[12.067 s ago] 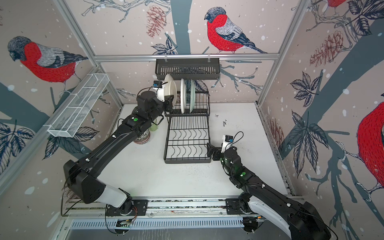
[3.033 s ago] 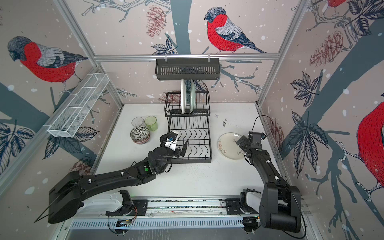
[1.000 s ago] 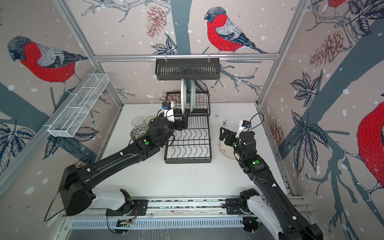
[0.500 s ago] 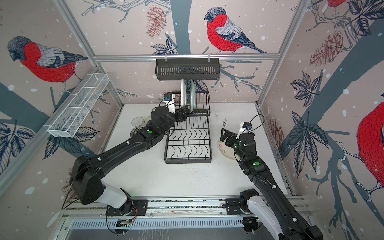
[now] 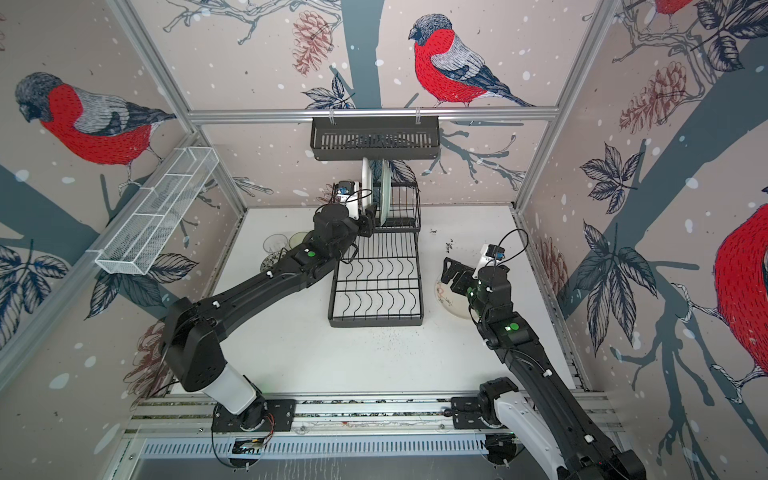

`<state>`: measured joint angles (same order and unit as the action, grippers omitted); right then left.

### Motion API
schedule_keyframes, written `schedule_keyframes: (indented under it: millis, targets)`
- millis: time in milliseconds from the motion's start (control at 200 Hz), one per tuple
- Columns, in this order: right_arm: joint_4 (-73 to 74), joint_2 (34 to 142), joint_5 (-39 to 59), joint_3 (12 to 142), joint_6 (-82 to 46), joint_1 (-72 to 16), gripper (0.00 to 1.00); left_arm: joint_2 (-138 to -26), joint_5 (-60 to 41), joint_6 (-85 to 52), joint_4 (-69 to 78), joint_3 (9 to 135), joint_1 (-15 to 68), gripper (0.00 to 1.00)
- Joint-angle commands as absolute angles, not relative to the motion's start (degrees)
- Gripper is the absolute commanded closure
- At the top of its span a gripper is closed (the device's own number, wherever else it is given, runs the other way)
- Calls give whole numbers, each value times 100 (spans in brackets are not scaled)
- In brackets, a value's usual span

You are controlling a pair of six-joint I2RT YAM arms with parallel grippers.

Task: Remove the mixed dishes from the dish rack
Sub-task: 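Move the left gripper to the watermelon-painted plate in the upper rack, then close the left gripper on the rim of the watermelon-painted plate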

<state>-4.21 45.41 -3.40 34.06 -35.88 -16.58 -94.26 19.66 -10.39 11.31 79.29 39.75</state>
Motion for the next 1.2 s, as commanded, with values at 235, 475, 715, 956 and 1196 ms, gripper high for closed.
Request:
schedule_keyframes:
  millis: [235,475,715,956,1196]
  targets:
    - [-340,4580,-393,3397,-3602,-1662,0,-9719,2061,-794,1031,8281,3885,54]
    - [-325,4579,-420,3401,-3630,-1661,1,-9904,2127,-572,782,8616,3858,63]
    - [-411,4533,-592,3385,-3666,-1652,1,-10156,2124,-521,423,9000,3763,64]
    - [-426,4475,-627,3377,-3683,-1619,0,-10113,2044,-434,522,8891,3687,69]
    - [-395,4540,-611,3375,-3710,-1623,0,-10076,2057,-152,520,8872,3630,70]
